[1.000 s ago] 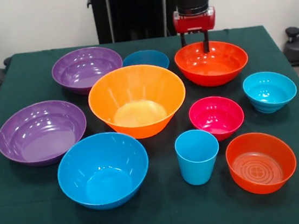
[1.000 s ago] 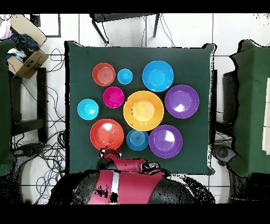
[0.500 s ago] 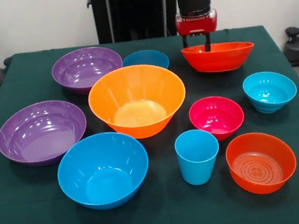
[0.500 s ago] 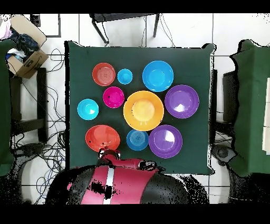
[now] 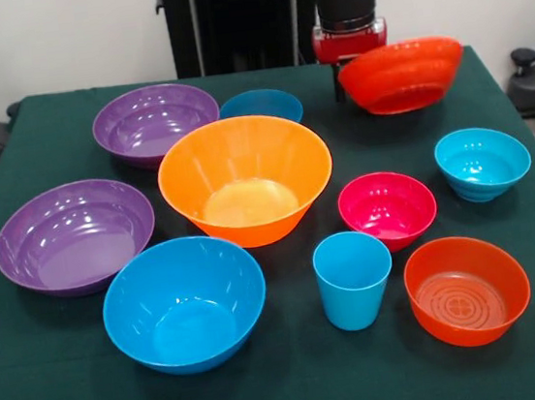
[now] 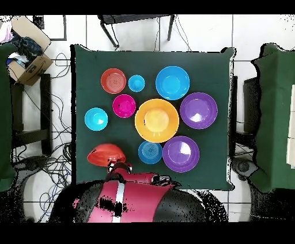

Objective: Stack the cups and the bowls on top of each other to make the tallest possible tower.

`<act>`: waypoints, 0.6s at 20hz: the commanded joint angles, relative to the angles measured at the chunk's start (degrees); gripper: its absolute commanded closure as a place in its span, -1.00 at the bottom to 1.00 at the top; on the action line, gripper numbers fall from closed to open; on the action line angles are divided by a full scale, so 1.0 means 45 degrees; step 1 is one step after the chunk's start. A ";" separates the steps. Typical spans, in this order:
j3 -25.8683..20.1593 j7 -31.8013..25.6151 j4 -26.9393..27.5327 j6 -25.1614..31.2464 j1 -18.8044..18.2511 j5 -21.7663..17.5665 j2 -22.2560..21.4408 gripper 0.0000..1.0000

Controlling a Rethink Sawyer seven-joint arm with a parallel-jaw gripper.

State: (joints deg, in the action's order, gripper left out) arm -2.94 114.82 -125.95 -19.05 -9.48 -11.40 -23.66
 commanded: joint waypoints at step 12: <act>-0.0839 0.0727 0.1005 0.2972 -0.0186 -0.0139 -0.1761 1.00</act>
State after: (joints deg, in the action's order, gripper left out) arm -3.15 114.82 -125.95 -14.49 -9.56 -12.01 -29.20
